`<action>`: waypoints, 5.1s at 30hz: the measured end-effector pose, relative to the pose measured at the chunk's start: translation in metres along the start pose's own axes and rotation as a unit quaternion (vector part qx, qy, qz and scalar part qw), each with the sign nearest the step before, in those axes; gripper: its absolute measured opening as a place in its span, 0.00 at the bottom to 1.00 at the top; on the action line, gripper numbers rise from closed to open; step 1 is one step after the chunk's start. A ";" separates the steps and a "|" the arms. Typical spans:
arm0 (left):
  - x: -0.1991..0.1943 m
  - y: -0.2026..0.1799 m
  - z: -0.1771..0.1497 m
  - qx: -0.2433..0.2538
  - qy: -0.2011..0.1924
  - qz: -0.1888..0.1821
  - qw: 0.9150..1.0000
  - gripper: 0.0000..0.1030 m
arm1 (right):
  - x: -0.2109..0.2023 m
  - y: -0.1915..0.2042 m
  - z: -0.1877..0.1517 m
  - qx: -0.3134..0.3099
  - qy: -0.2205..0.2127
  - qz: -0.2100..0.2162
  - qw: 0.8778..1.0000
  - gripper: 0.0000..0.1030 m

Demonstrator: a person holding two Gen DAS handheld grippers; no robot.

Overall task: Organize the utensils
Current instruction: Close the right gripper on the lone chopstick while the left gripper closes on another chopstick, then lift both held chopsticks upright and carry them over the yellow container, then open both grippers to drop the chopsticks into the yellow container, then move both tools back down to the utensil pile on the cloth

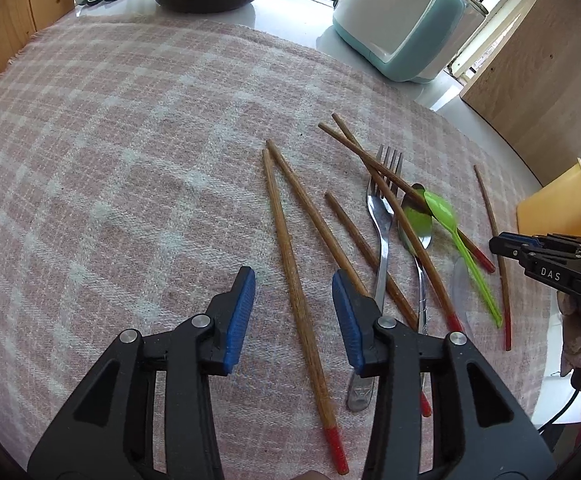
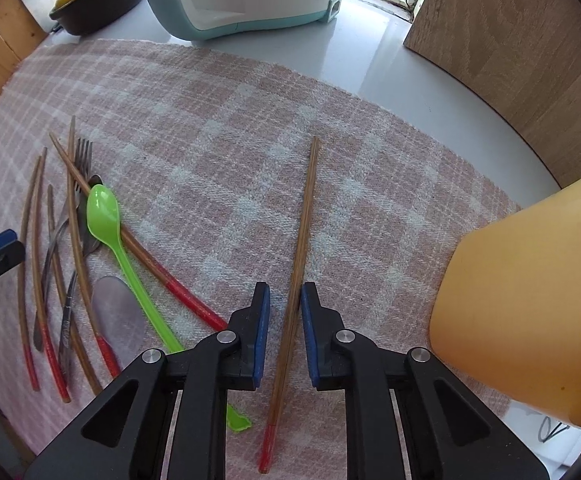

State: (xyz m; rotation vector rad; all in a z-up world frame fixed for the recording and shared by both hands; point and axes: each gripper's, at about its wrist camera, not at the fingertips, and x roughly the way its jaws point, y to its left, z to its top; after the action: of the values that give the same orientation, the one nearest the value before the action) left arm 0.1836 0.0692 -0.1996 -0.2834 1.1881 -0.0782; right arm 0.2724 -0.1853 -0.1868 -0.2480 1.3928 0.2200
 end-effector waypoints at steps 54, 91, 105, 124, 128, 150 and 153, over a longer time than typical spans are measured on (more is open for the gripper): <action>-0.150 -0.173 -0.030 0.073 -0.157 -0.131 0.976 0.04 | -0.192 -0.080 -0.123 0.014 -0.230 0.062 0.971 0.05; -0.129 -0.319 0.062 0.095 -0.197 -0.141 0.966 0.04 | -0.201 -0.180 -0.050 0.044 -0.288 0.018 0.957 0.05; -0.088 -0.324 0.050 0.100 -0.154 -0.120 0.976 0.04 | -0.150 -0.190 -0.055 0.053 -0.244 0.019 0.968 0.05; -0.102 -0.315 0.030 0.111 -0.152 -0.116 0.975 0.32 | -0.165 -0.181 -0.077 0.057 -0.254 0.005 0.966 0.49; -0.107 -0.304 0.026 0.114 -0.155 -0.112 0.975 0.32 | -0.173 -0.170 -0.085 0.055 -0.260 0.002 0.964 0.53; -0.147 -0.156 0.008 0.086 -0.182 -0.042 0.979 0.39 | -0.191 -0.092 -0.103 0.044 -0.297 -0.003 0.954 0.77; -0.145 -0.130 0.005 0.079 -0.176 -0.028 0.981 0.39 | -0.191 -0.078 -0.105 0.024 -0.317 0.006 0.948 0.77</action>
State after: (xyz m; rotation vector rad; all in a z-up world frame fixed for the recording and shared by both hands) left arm 0.1453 -0.0247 -0.0338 -0.1820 0.8169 -0.1641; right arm 0.1657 -0.2920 -0.0120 -0.1104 0.7581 0.2487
